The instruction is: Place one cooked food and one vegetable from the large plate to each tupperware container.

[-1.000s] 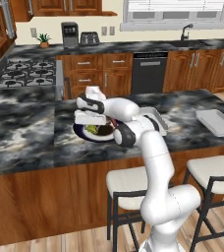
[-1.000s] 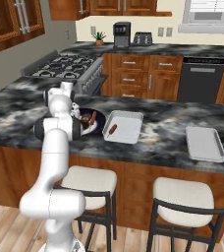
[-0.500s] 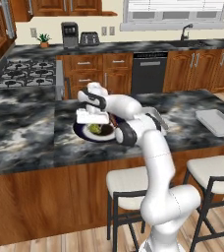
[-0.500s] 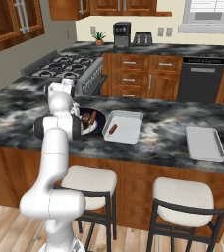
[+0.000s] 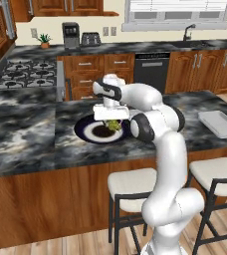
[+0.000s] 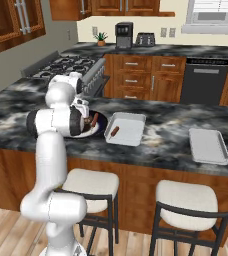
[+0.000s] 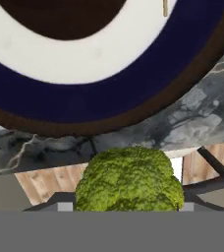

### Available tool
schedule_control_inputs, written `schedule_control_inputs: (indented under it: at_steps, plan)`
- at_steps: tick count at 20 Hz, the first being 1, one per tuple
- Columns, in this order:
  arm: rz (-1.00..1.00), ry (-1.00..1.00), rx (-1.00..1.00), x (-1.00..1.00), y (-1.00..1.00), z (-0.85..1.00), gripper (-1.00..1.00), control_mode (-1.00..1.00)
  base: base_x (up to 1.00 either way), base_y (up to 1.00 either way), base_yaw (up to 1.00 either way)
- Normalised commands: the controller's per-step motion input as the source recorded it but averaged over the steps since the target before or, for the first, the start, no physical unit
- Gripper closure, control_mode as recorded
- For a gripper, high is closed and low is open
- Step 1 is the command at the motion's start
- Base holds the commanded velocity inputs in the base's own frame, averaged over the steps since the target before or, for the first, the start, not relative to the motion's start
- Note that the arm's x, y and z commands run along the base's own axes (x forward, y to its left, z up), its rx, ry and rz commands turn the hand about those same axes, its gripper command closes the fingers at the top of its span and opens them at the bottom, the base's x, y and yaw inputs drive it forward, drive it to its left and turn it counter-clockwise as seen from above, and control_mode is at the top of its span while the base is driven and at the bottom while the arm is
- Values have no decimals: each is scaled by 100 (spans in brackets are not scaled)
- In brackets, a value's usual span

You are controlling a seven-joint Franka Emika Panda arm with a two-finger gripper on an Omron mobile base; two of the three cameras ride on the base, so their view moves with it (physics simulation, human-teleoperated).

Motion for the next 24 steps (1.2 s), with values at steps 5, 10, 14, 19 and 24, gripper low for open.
schedule_control_inputs:
  at_steps: [5, 10, 14, 19, 24]
  plan:
    - [0, -5, 0, -52, -100, 63, 100, -100, 0, 0, 0]
    - [0, -4, 3, 3, -99, 18, 100, -100, 0, 0, 0]
    - [0, -11, 5, 37, -82, 11, 100, -100, 0, 0, 0]
    - [0, -4, 0, 67, -52, 0, 100, -100, 0, 0, 0]
    - [0, -1, 0, 69, -40, -8, 100, -100, 0, 0, 0]
